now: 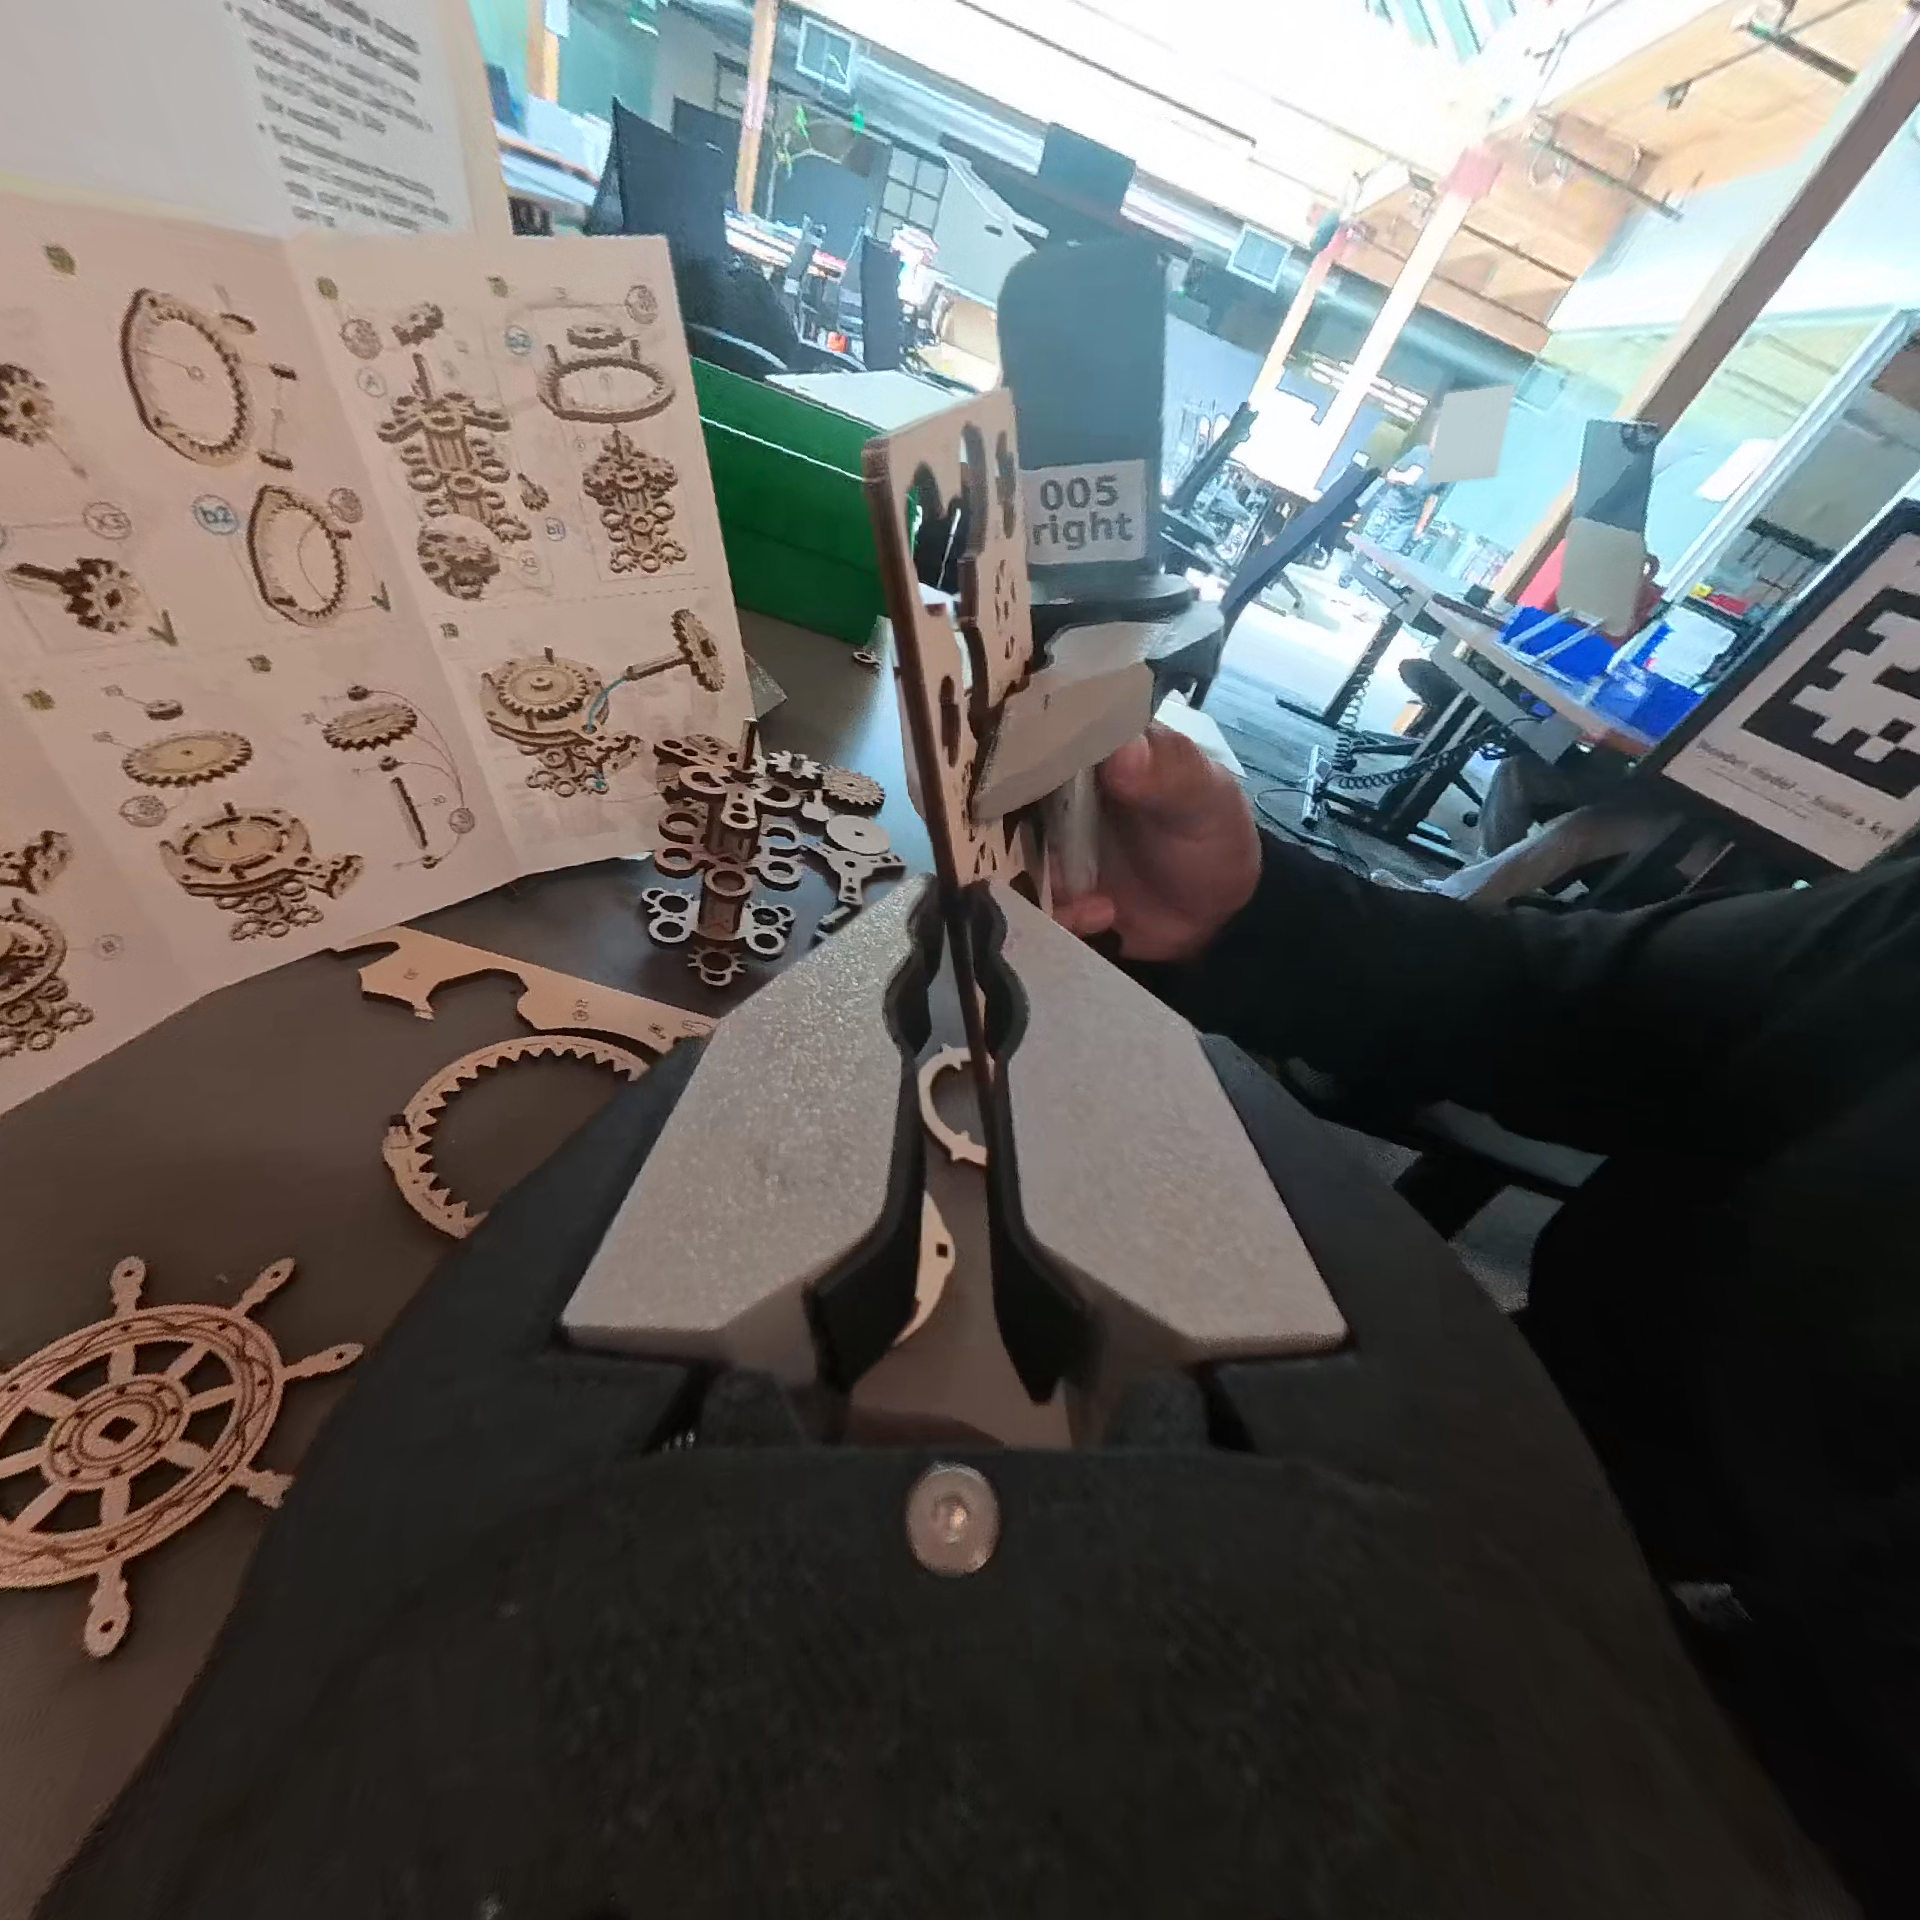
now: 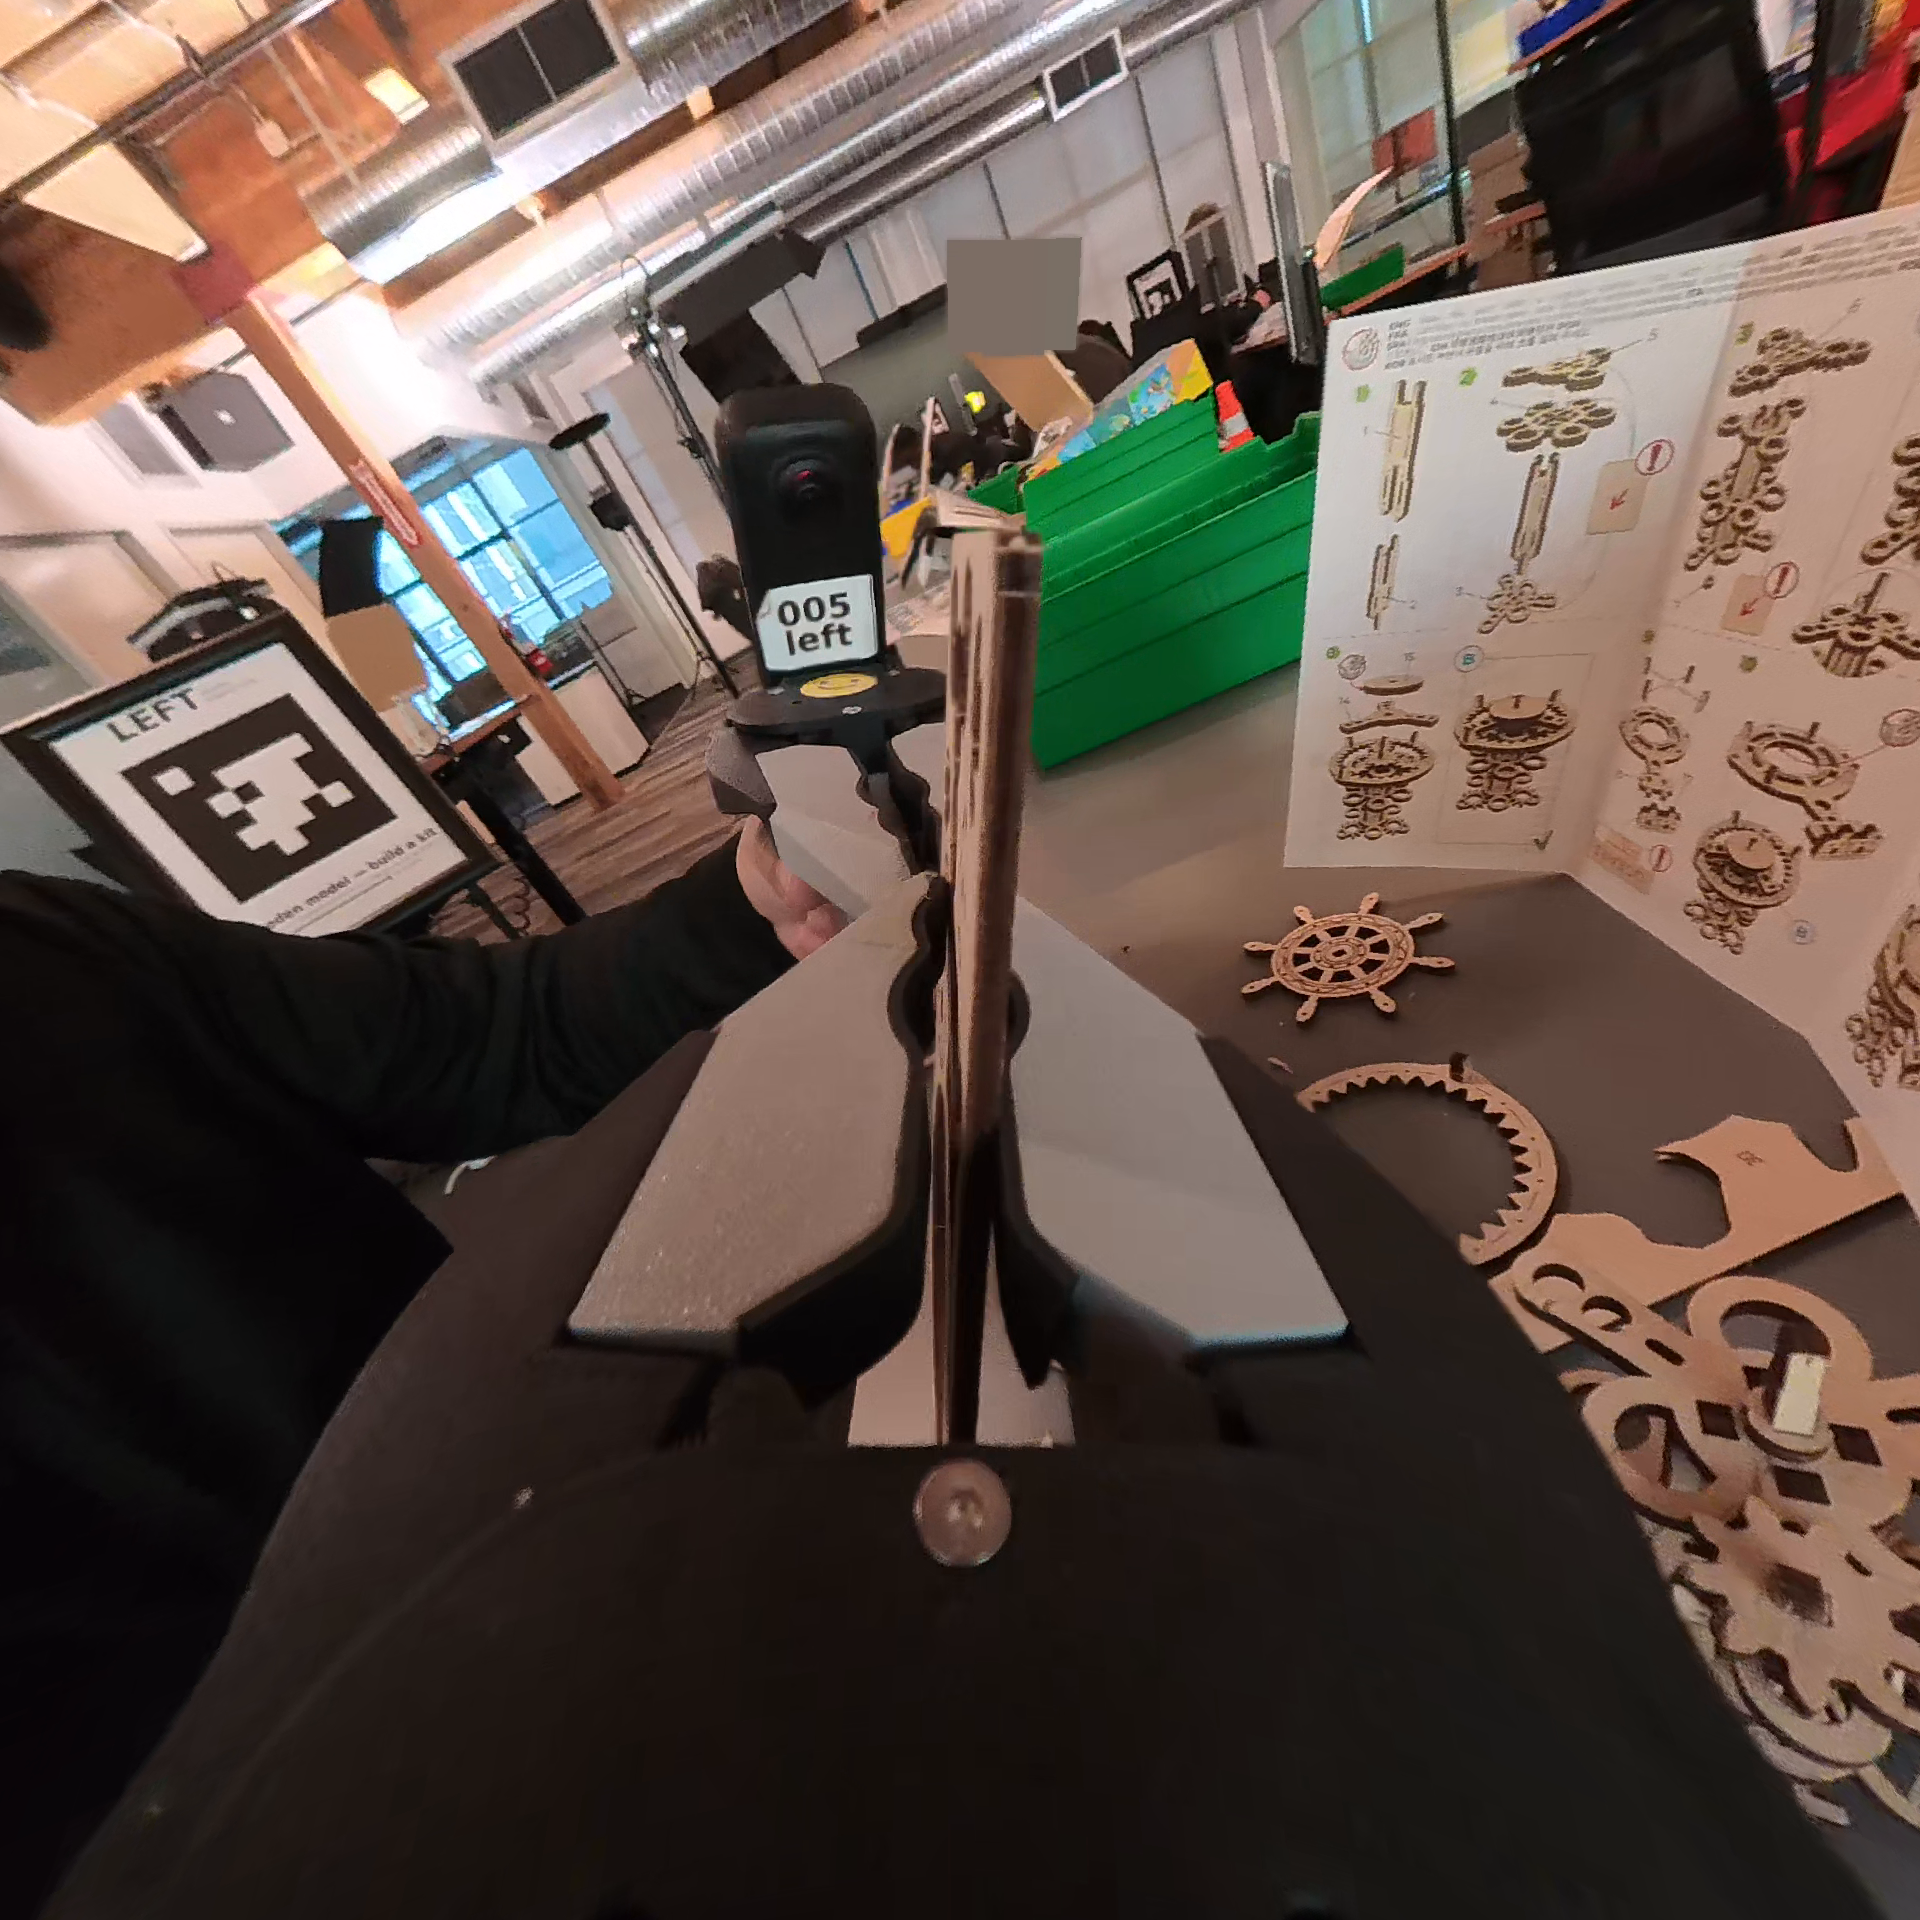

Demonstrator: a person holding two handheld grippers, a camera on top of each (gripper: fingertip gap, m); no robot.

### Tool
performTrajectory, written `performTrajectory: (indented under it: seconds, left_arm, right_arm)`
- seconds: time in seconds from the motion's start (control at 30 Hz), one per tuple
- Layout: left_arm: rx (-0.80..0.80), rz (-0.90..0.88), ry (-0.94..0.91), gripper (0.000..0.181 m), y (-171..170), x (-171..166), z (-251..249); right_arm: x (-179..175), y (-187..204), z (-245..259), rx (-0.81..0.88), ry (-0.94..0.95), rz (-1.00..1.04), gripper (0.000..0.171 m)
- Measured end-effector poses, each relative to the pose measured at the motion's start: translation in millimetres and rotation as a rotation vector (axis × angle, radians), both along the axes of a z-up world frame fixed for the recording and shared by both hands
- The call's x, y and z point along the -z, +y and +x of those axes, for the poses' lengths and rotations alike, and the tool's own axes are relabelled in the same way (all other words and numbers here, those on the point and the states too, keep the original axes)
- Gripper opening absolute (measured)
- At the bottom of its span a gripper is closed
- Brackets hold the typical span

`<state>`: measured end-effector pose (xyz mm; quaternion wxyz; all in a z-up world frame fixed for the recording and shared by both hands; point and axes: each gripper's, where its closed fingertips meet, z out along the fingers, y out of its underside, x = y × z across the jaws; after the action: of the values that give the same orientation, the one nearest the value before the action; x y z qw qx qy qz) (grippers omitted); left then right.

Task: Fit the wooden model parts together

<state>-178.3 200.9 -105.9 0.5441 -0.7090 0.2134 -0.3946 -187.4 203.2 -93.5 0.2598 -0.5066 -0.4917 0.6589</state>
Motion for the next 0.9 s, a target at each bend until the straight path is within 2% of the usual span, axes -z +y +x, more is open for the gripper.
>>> performTrajectory:
  seconds: [0.17, 0.27, 0.53, 0.63, 0.7, 0.8, 0.9]
  left_arm:
    - [-0.026, 0.006, 0.097, 0.002, 2, 10, 0]
    - [0.009, -0.028, 0.02, 0.002, -1, 6, 3]
    - [-0.004, -0.032, 0.052, 0.003, 2, 12, 2]
    - [0.017, -0.012, 0.017, 0.002, 0, 8, 3]
    - [0.052, -0.001, -0.052, 0.002, -3, 0, 6]
    - [0.048, 0.026, 0.017, 0.005, -2, 5, 17]
    - [0.046, 0.049, 0.071, 0.002, -3, 8, 21]
  right_arm:
    - [9, 1, 0, 0.045, -0.062, 0.08, 0.001]
    - [7, 0, 2, 0.057, -0.06, 0.102, 0.002]
    - [11, 1, 0, 0.14, -0.107, 0.25, 0.002]
    - [5, -3, 3, 0.123, -0.059, 0.275, 0.002]
    - [0, -6, 6, 0.066, -0.019, 0.24, 0.001]
    - [3, -11, 6, -0.057, -0.02, 0.058, 0.0]
    - [4, -12, 5, -0.074, -0.023, 0.054, 0.007]
